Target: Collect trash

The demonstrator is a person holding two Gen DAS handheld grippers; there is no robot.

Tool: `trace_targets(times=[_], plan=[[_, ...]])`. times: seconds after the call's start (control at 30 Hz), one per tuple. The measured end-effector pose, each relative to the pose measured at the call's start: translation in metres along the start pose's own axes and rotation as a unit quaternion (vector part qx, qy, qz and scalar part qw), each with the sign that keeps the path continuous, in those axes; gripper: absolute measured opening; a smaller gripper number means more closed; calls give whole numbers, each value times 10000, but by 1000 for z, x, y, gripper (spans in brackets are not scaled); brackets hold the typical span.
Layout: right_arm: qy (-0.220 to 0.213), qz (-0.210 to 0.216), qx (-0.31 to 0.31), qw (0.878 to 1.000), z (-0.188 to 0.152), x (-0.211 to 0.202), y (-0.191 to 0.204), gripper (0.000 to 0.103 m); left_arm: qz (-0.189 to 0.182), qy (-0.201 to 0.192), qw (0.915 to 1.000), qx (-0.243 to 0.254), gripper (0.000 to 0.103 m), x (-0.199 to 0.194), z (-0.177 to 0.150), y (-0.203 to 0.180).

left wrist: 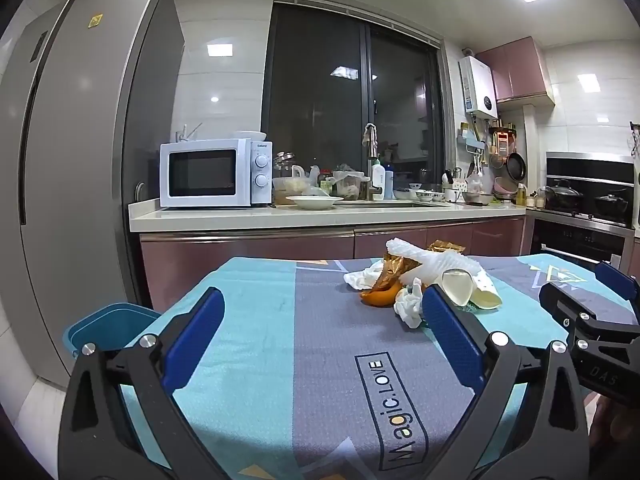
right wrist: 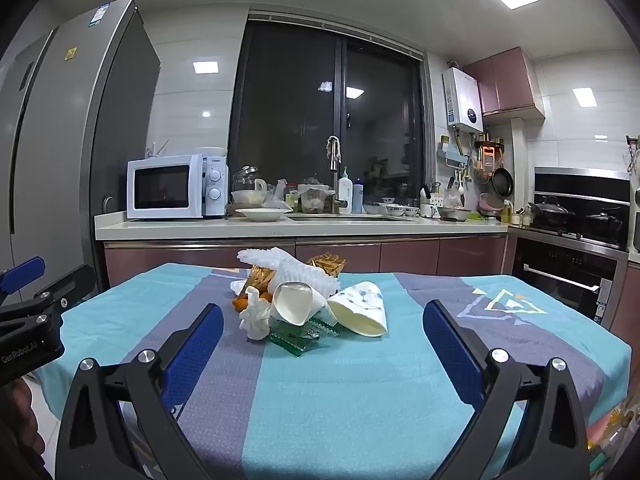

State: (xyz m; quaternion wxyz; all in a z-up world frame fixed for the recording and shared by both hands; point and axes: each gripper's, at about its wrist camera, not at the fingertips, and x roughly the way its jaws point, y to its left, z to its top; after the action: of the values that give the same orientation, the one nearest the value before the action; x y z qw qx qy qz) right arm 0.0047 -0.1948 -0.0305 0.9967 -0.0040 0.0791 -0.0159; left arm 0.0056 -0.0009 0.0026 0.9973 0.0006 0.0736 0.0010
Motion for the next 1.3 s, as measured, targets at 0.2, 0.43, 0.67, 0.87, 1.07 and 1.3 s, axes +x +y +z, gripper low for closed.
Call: trace_targets(times=[0.2, 0.43, 0.67, 0.87, 1.07, 1.3], plan=[[0, 10, 6, 10000, 0, 0, -1, 97, 18, -41, 10000, -14, 98, -2, 0, 1], [16, 5, -5, 10000, 1, 1, -1, 97, 24, -56, 10000, -10, 98, -6, 0, 2], [11, 14, -4, 10000, 0, 1, -1, 97, 37, -68, 10000, -2, 98, -7, 1, 3], [21, 4, 1, 10000, 0, 1, -1, 97, 41, -62, 10000, 0, 98, -8, 1, 3], [32, 2, 5, 10000, -1, 2, -1, 97, 53, -54, 10000, 13, 98, -8, 0, 2], [42, 2, 4, 10000, -2, 3, -2, 97, 55, -53, 10000, 21, 98, -10, 0, 2]])
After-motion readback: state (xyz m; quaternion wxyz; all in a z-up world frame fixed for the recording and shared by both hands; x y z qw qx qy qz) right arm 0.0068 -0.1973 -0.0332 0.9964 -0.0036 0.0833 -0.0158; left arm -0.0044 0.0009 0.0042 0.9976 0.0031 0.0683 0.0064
